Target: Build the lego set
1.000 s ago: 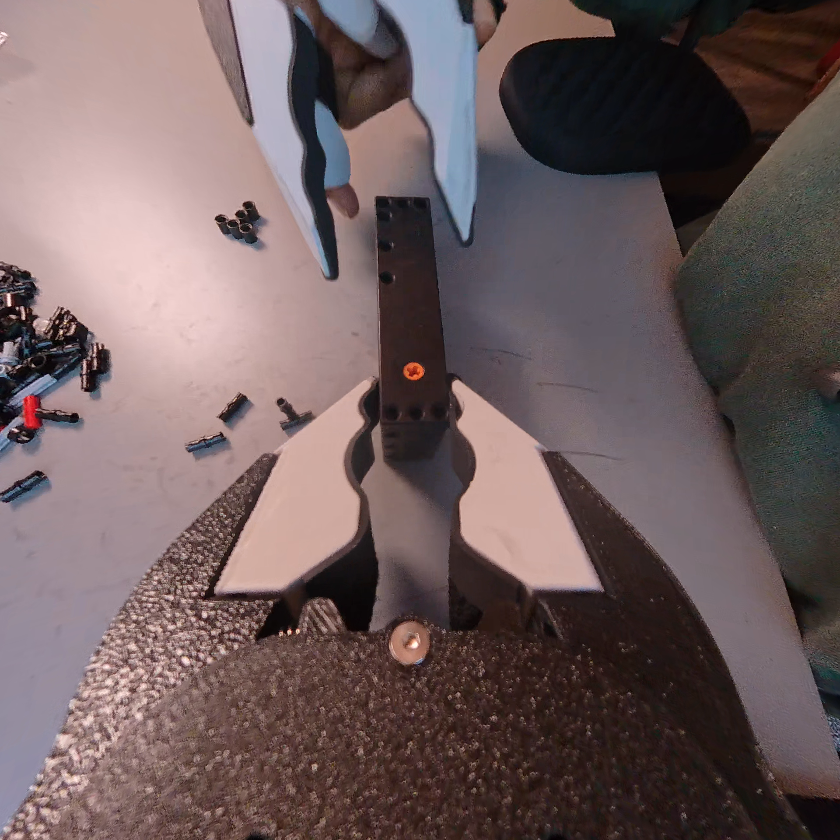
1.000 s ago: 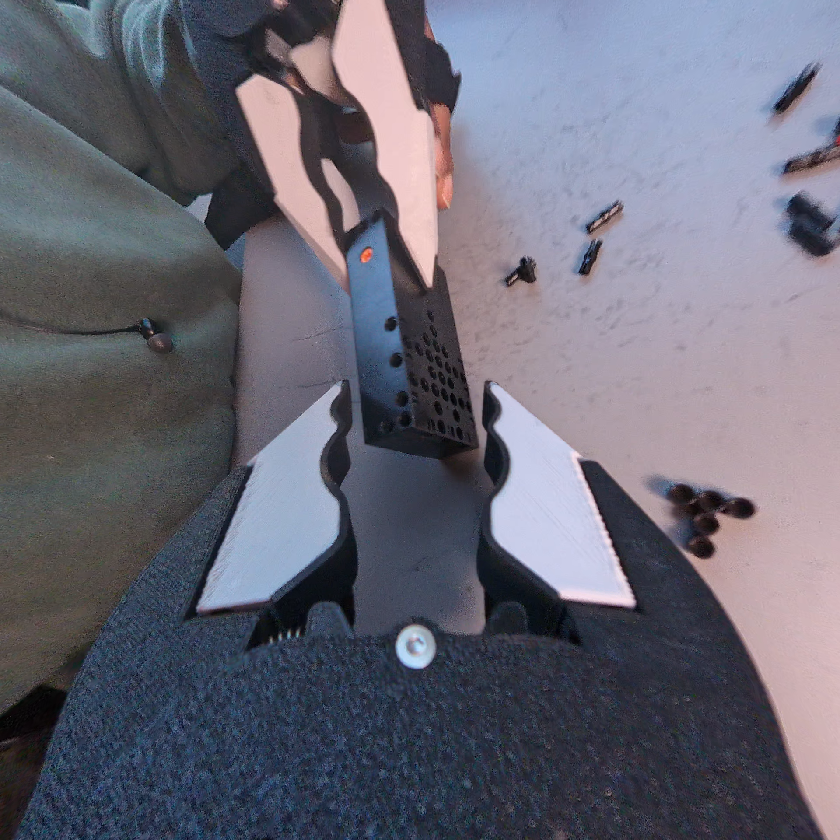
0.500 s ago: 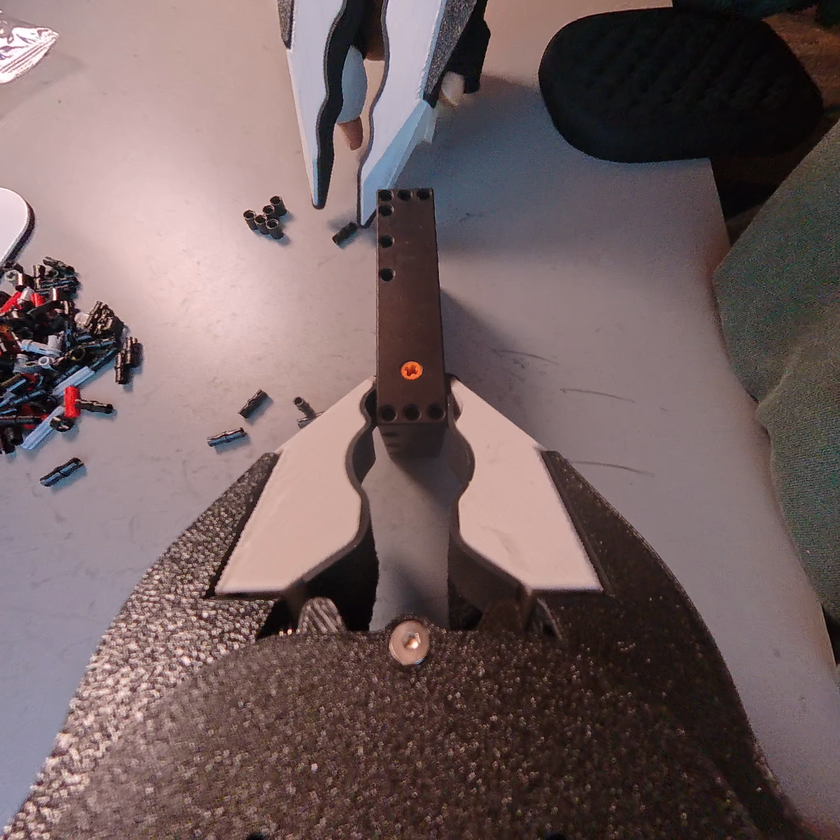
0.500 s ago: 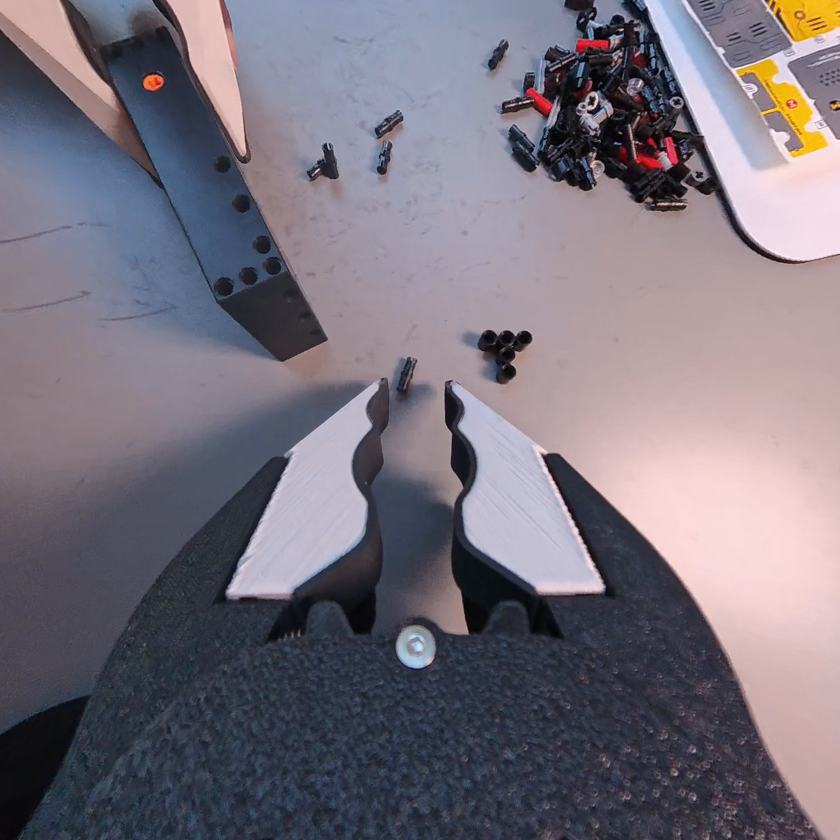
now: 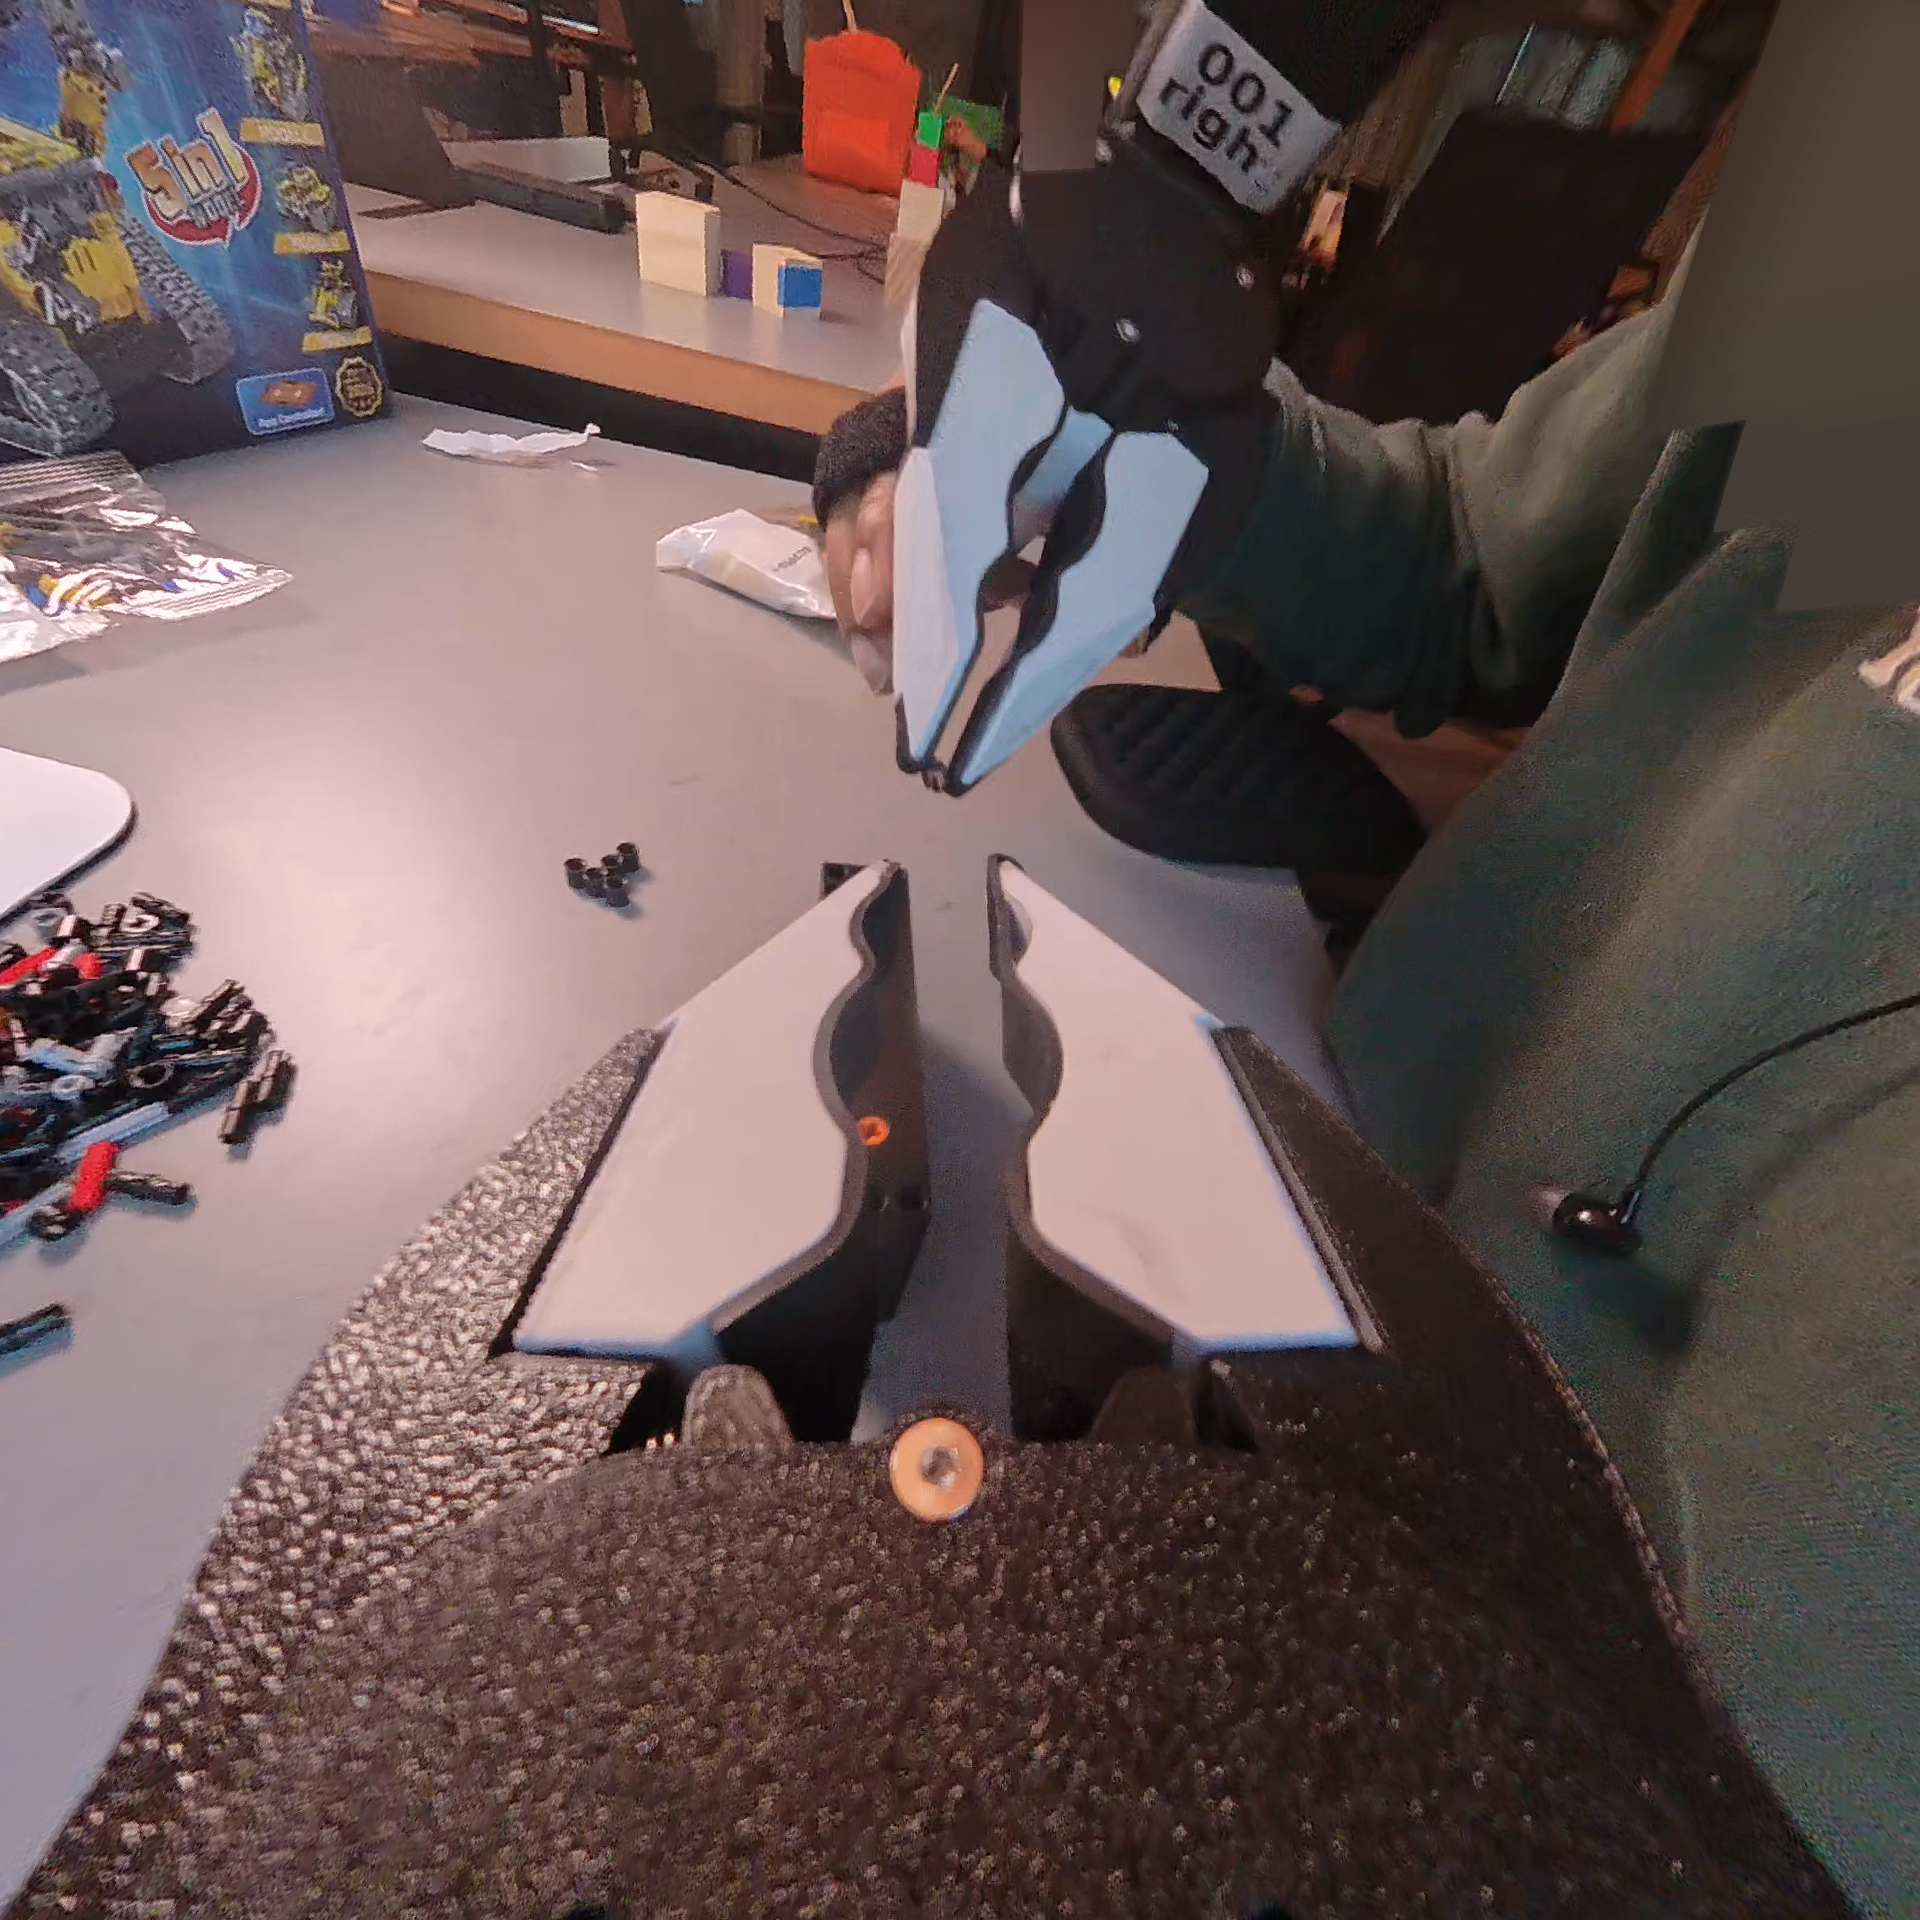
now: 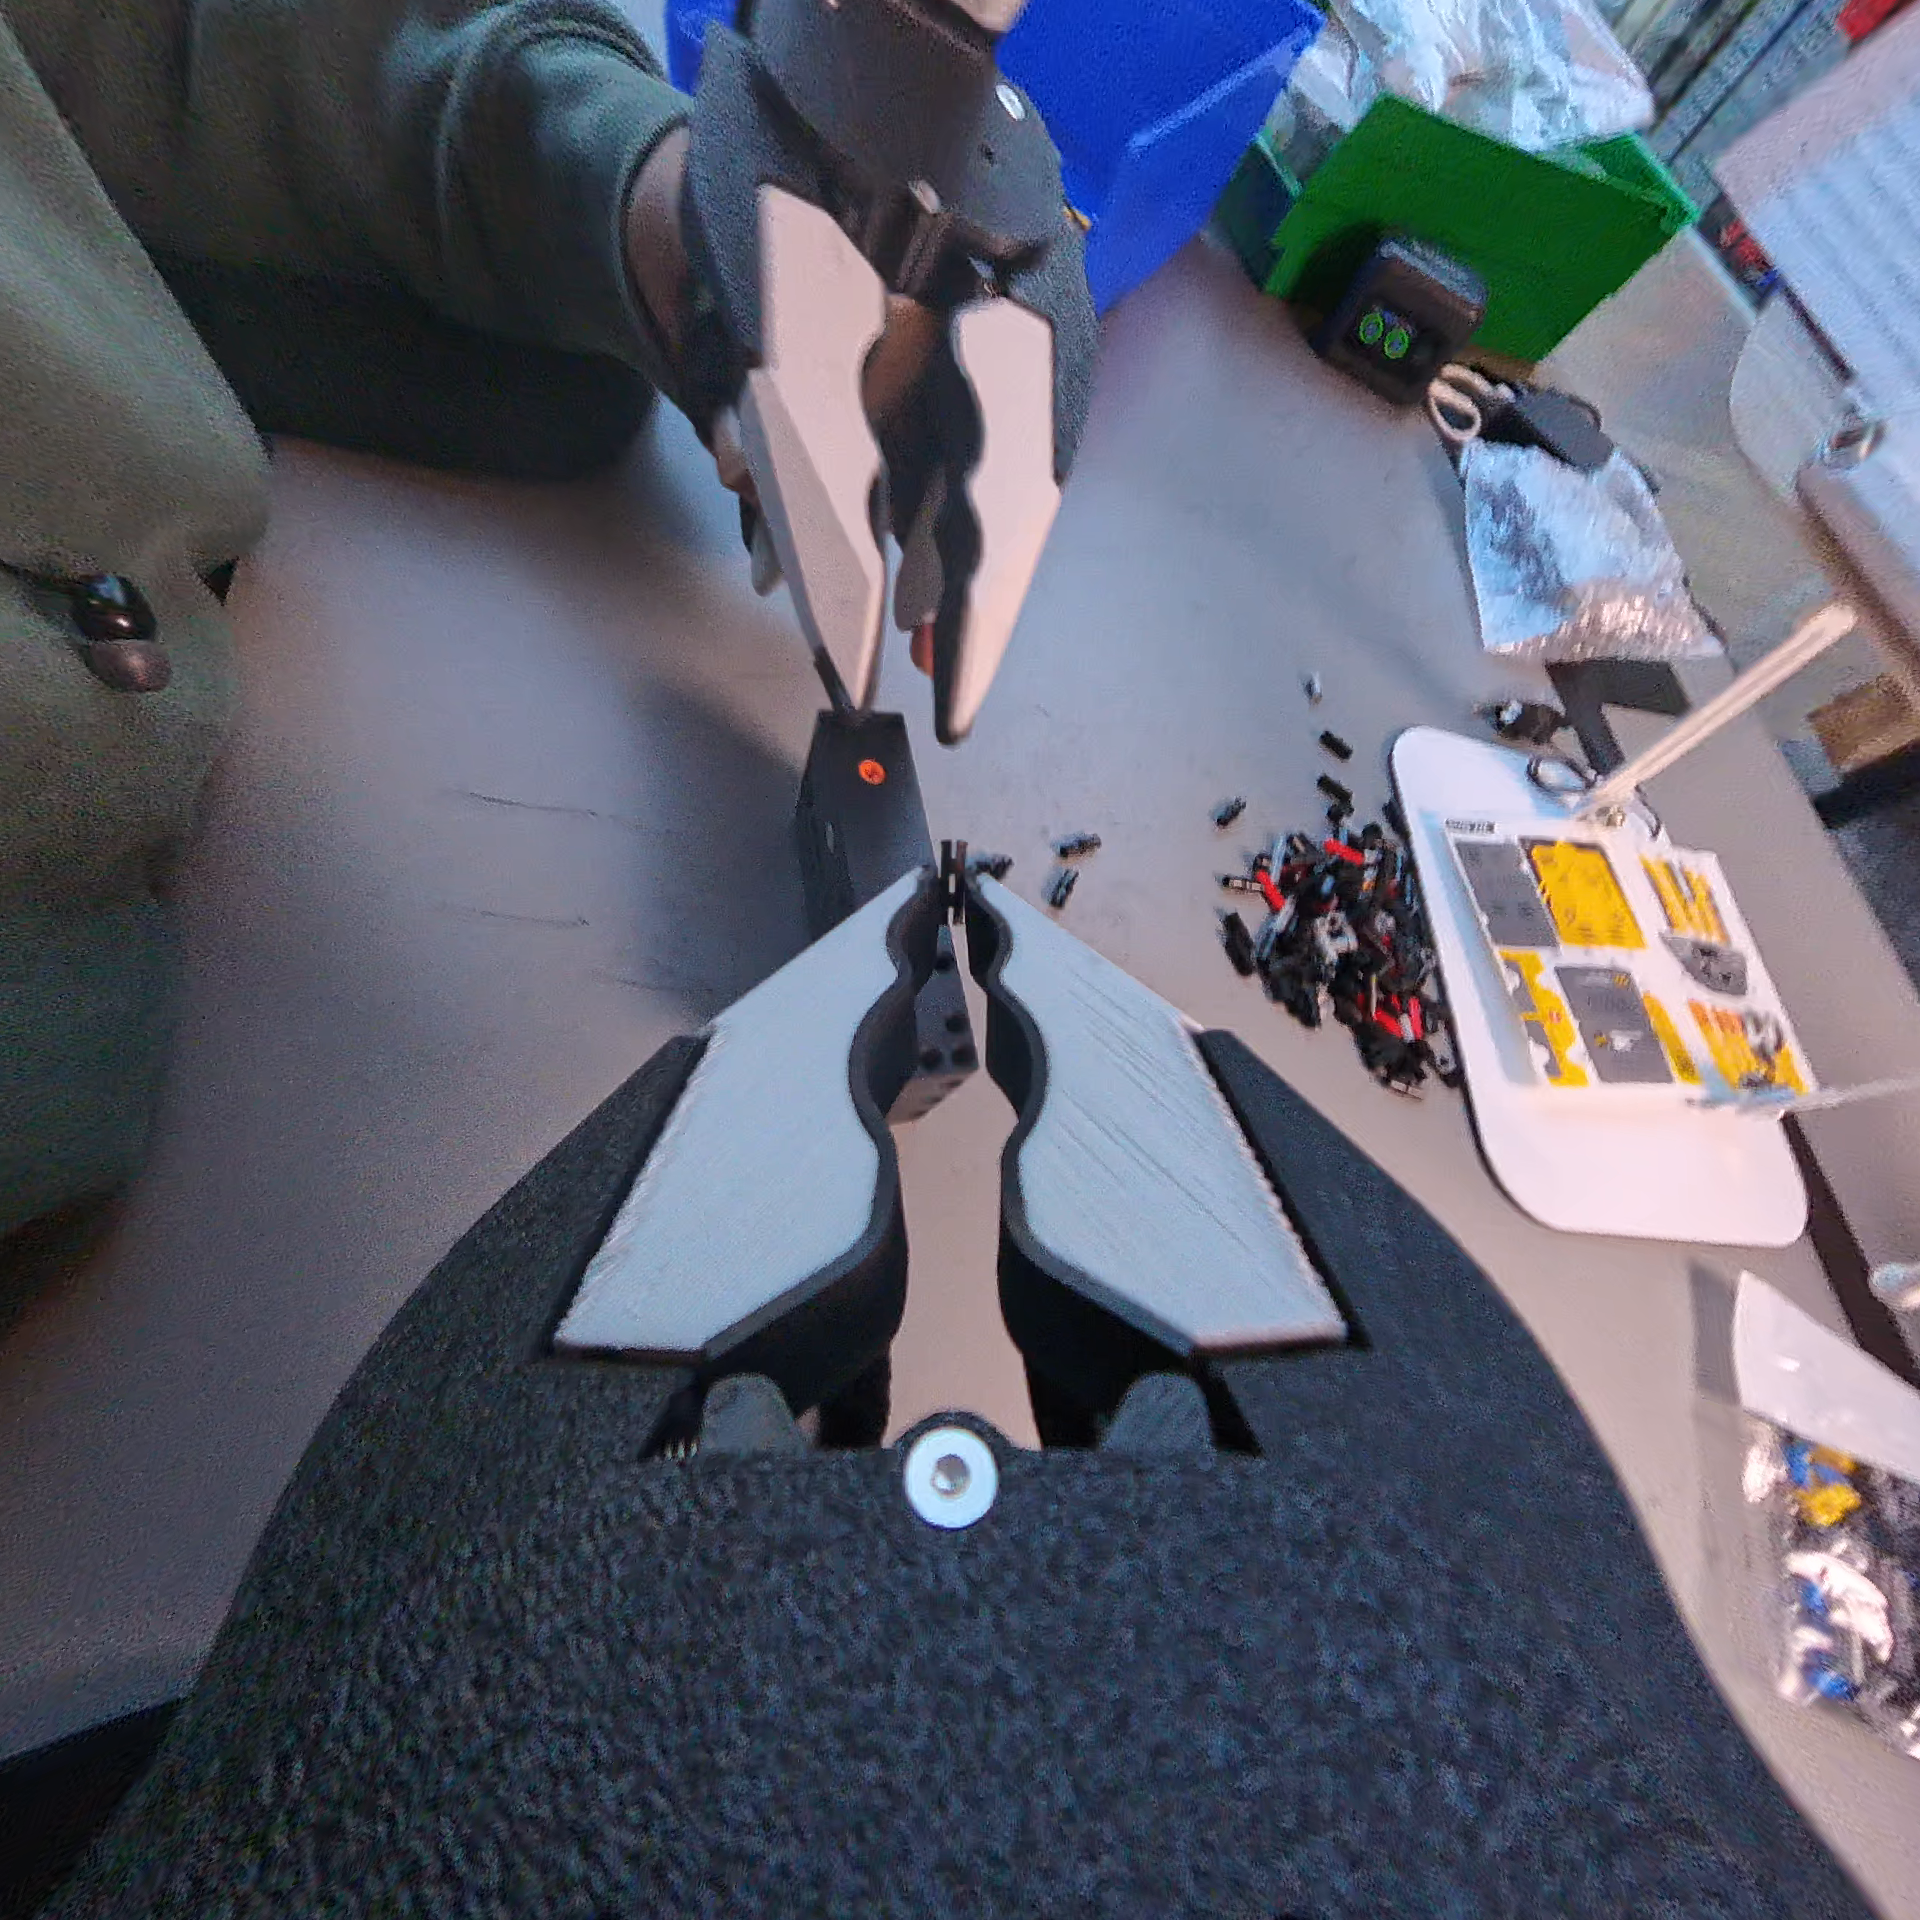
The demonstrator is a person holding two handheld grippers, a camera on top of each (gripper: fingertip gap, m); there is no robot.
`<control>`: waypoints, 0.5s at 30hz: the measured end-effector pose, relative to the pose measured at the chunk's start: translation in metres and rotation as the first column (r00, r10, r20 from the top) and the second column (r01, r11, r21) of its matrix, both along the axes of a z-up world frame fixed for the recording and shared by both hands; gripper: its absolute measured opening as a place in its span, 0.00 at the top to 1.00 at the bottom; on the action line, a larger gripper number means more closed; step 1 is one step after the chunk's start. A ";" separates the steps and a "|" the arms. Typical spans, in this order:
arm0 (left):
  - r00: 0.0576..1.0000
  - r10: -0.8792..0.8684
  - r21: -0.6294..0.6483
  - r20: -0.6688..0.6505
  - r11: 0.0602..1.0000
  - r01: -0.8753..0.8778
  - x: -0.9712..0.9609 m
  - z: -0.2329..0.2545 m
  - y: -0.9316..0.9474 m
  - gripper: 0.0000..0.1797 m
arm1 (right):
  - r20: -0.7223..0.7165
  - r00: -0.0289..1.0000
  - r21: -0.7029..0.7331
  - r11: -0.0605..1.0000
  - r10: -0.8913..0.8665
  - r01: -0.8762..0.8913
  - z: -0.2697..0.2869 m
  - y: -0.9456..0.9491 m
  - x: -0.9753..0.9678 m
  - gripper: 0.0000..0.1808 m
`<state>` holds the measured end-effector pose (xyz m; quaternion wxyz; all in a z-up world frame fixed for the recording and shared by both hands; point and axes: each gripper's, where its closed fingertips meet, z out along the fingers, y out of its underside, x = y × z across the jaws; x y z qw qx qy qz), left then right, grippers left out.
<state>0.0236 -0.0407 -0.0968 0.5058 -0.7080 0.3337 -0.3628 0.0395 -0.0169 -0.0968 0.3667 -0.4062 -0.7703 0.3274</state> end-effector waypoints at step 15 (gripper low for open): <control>0.990 -0.043 -0.074 0.134 0.996 0.054 0.009 0.009 -0.010 0.97 | -0.031 0.998 0.105 0.993 0.061 -0.058 0.008 -0.031 -0.016 0.99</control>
